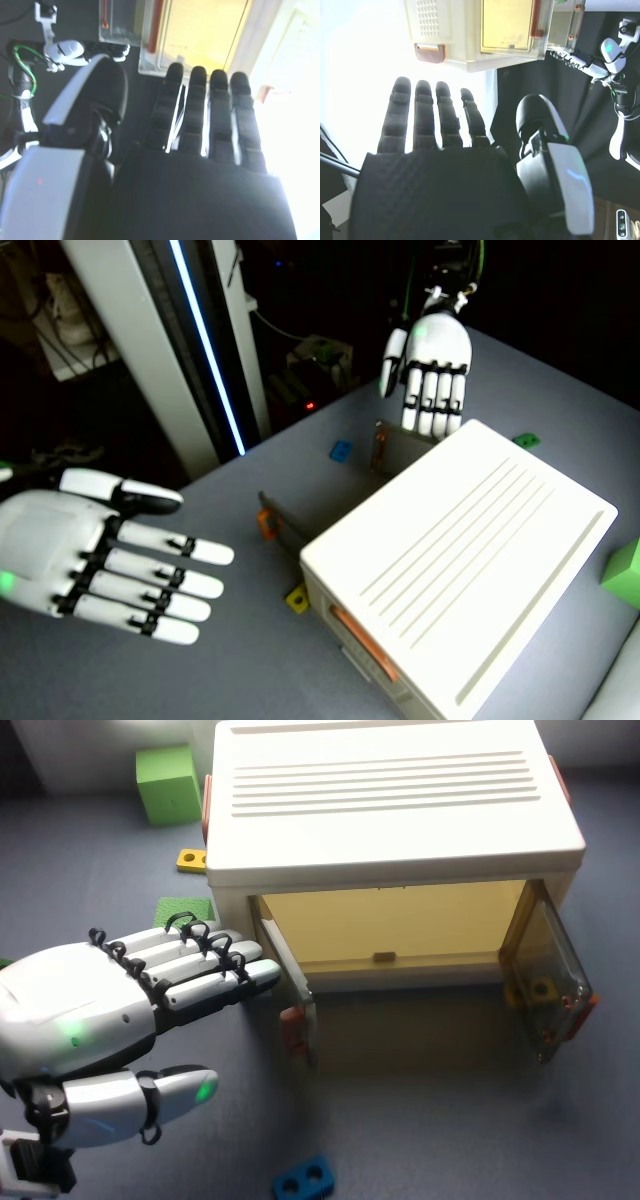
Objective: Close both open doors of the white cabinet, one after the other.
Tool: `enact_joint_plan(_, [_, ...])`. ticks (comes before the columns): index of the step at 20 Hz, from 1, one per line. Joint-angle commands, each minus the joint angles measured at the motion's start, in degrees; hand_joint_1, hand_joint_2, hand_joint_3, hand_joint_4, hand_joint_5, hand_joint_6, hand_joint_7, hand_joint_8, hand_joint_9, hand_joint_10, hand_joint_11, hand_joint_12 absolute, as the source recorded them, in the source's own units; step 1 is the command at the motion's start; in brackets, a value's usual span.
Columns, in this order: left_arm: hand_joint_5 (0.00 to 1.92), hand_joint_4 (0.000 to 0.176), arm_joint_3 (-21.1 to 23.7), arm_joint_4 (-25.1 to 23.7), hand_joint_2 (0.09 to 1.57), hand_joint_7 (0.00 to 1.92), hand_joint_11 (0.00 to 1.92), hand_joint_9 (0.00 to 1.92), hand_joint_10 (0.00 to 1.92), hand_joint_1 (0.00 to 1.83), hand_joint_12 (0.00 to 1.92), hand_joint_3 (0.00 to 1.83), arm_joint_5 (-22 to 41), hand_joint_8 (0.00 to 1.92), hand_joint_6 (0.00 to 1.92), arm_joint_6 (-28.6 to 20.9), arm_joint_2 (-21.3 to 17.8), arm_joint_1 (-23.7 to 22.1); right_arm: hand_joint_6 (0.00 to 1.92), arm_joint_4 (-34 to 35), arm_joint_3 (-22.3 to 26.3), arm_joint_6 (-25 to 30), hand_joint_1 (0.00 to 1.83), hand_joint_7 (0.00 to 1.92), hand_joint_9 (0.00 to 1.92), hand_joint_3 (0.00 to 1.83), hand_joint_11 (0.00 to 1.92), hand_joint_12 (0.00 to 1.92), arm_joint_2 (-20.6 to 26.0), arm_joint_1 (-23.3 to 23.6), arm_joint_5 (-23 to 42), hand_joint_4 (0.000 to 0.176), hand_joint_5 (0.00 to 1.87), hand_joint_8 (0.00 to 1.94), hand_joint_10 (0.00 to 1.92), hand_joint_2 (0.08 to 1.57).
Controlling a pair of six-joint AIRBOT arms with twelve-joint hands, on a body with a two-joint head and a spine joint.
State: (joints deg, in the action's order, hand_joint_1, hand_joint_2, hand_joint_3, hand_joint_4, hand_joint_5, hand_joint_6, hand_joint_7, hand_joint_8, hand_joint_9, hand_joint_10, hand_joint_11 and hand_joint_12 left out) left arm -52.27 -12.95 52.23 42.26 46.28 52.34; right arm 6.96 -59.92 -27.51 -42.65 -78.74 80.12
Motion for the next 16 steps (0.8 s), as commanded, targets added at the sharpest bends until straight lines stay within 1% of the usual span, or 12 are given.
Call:
enact_joint_plan(1, [0.0, 0.0, -0.1, 0.2, 1.57, 0.0, 0.0, 0.0, 0.0, 0.0, 0.04, 0.13, 6.0, 0.0, 0.0, -0.4, 0.3, -0.9, 0.0, 1.9, -0.2, 0.4, 0.0, 0.0, 0.0, 0.0, 0.03, 0.01, -0.1, 0.4, 6.7, 0.065, 0.01, 0.0, 0.0, 1.37])
enact_joint_plan(2, [0.0, 0.0, -0.1, -0.1, 1.57, 0.0, 0.0, 0.0, 0.0, 0.0, 0.01, 0.13, 5.8, 0.0, 0.0, -0.4, 0.5, -1.1, 0.0, 1.9, -0.3, 0.4, 0.0, 0.0, 0.0, 0.0, 0.03, 0.0, -0.1, 0.4, 6.7, 0.079, 0.01, 0.0, 0.0, 1.36])
enact_joint_plan(3, [0.0, 0.0, -0.3, -0.4, 1.57, 0.0, 0.0, 0.0, 0.0, 0.0, 0.0, 0.12, 5.6, 0.0, 0.0, -0.5, 0.7, -1.5, 0.0, 1.9, -0.3, 0.4, 0.0, 0.0, 0.0, 0.0, 0.02, 0.0, -0.1, 0.4, 6.7, 0.074, 0.0, 0.0, 0.0, 1.36])
enact_joint_plan(4, [0.01, 0.0, -0.4, -0.5, 1.57, 0.0, 0.0, 0.0, 0.0, 0.0, 0.0, 0.12, 5.5, 0.0, 0.0, -0.6, 0.9, -1.7, 0.0, 1.9, -0.3, 0.4, 0.0, 0.0, 0.0, 0.0, 0.03, 0.0, -0.1, 0.4, 6.7, 0.083, 0.0, 0.0, 0.0, 1.35])
enact_joint_plan(5, [0.01, 0.0, -0.5, -0.6, 1.57, 0.0, 0.0, 0.0, 0.0, 0.0, 0.0, 0.12, 5.5, 0.0, 0.0, -0.6, 1.1, -2.0, 0.0, 1.9, -0.3, 0.4, 0.0, 0.0, 0.0, 0.0, 0.03, 0.0, -0.1, 0.4, 6.7, 0.083, 0.0, 0.0, 0.0, 1.35])
enact_joint_plan(6, [0.04, 0.0, -0.7, -0.8, 1.57, 0.0, 0.0, 0.0, 0.0, 0.0, 0.0, 0.16, 5.3, 0.0, 0.01, -0.6, 1.2, -2.3, 0.0, 1.9, -0.3, 0.4, 0.0, 0.0, 0.0, 0.0, 0.02, 0.0, -0.1, 0.4, 6.7, 0.074, 0.0, 0.0, 0.0, 1.35])
enact_joint_plan(8, [0.03, 0.0, -0.8, -1.0, 1.57, 0.0, 0.0, 0.0, 0.0, 0.0, 0.0, 0.16, 5.0, 0.0, 0.0, -0.6, 1.5, -2.8, 0.0, 1.9, -0.3, 0.4, 0.02, 0.0, 0.0, 0.0, 0.02, 0.0, -0.1, 0.4, 6.7, 0.063, 0.01, 0.0, 0.0, 1.36])
enact_joint_plan(9, [0.04, 0.0, -0.9, -1.2, 1.57, 0.0, 0.01, 0.0, 0.0, 0.0, 0.0, 0.16, 4.9, 0.0, 0.01, -0.6, 1.7, -3.1, 0.0, 1.9, -0.4, 0.4, 0.01, 0.0, 0.0, 0.0, 0.02, 0.0, -0.1, 0.4, 6.7, 0.063, 0.01, 0.0, 0.0, 1.36])
enact_joint_plan(12, [0.02, 0.0, -1.3, -1.8, 1.57, 0.0, 0.02, 0.0, 0.0, 0.0, 0.01, 0.18, 4.5, 0.0, 0.0, -0.9, 2.5, -3.8, 0.0, 1.9, -0.4, 0.6, 0.01, 0.0, 0.0, 0.01, 0.01, 0.0, -0.1, 0.4, 6.7, 0.051, 0.01, 0.0, 0.0, 1.38])
enact_joint_plan(13, [0.02, 0.0, -1.5, -2.2, 1.57, 0.0, 0.03, 0.0, 0.0, 0.0, 0.01, 0.18, 4.2, 0.0, 0.0, -0.9, 2.8, -4.2, 0.0, 1.9, -0.4, 0.6, 0.01, 0.0, 0.0, 0.0, 0.02, 0.0, -0.1, 0.4, 6.7, 0.061, 0.01, 0.0, 0.0, 1.37])
enact_joint_plan(14, [0.01, 0.0, -1.5, -2.3, 1.57, 0.0, 0.02, 0.0, 0.0, 0.0, 0.01, 0.19, 4.1, 0.0, 0.0, -0.9, 2.9, -4.3, 0.0, 1.9, -0.4, 0.6, 0.01, 0.0, 0.0, 0.0, 0.01, 0.0, -0.1, 0.4, 6.7, 0.055, 0.01, 0.0, 0.0, 1.37])
enact_joint_plan(16, [0.01, 0.0, -1.7, -2.8, 1.57, 0.0, 0.02, 0.0, 0.0, 0.0, 0.01, 0.19, 3.7, 0.0, 0.0, -1.1, 3.2, -4.8, 0.0, 1.9, -0.4, 0.6, 0.01, 0.0, 0.0, 0.0, 0.0, 0.0, -0.1, 0.4, 6.7, 0.063, 0.0, 0.0, 0.0, 1.37])
